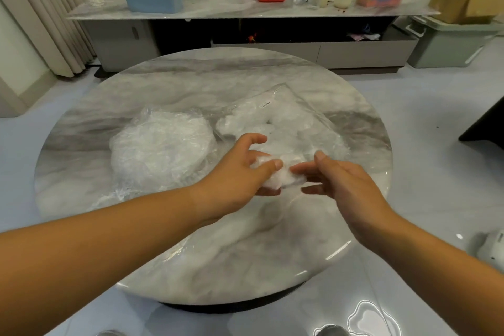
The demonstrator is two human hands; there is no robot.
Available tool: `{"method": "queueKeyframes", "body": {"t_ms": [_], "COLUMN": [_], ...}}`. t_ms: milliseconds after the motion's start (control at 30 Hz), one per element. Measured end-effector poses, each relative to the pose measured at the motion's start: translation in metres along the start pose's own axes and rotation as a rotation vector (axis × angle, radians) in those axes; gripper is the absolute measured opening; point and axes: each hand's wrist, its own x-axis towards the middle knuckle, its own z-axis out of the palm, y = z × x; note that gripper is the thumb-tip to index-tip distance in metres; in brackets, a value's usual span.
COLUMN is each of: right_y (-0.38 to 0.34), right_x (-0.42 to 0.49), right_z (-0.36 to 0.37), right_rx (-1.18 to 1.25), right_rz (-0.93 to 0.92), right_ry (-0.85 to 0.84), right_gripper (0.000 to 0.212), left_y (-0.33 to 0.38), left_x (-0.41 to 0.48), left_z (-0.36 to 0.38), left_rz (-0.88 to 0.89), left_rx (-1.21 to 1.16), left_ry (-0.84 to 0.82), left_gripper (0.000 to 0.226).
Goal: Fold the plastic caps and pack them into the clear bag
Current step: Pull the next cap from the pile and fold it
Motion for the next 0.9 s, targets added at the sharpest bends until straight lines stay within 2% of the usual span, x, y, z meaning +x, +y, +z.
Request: {"method": "queueKeyframes", "body": {"t_ms": [100, 200, 333, 467, 567, 667, 800, 900], "right_y": [0.001, 0.007, 0.022, 0.029, 0.028, 0.028, 0.023, 0.015], "right_x": [0.016, 0.027, 0.031, 0.032, 0.032, 0.035, 0.043, 0.048], "right_z": [-0.029, -0.060, -0.079, -0.077, -0.072, -0.067, -0.060, -0.050], "right_rx": [-0.003, 0.002, -0.080, -0.139, -0.126, -0.067, 0.100, 0.284], "right_rz": [-0.034, 0.004, 0.098, 0.091, 0.094, 0.083, 0.115, 0.171], "right_ry": [0.209, 0.373, 0.413, 0.395, 0.325, 0.265, 0.175, 0.046], "right_gripper": [0.053, 0.063, 0.066, 0.063, 0.059, 0.058, 0.063, 0.073], "left_y": [0.000, -0.004, -0.013, -0.022, -0.022, -0.021, -0.019, -0.015], "left_x": [0.009, 0.018, 0.026, 0.032, 0.033, 0.031, 0.025, 0.020], "left_z": [0.008, 0.013, 0.025, 0.035, 0.036, 0.032, 0.026, 0.024], "left_rz": [0.101, 0.209, 0.231, 0.193, 0.169, 0.187, 0.167, 0.197], "left_rx": [0.284, 0.535, 0.861, 1.129, 1.189, 1.148, 0.995, 0.946], "left_ry": [0.046, -0.037, -0.230, -0.227, -0.184, -0.181, -0.216, -0.232], "left_gripper": [0.030, 0.035, 0.051, 0.071, 0.079, 0.081, 0.085, 0.083]}}
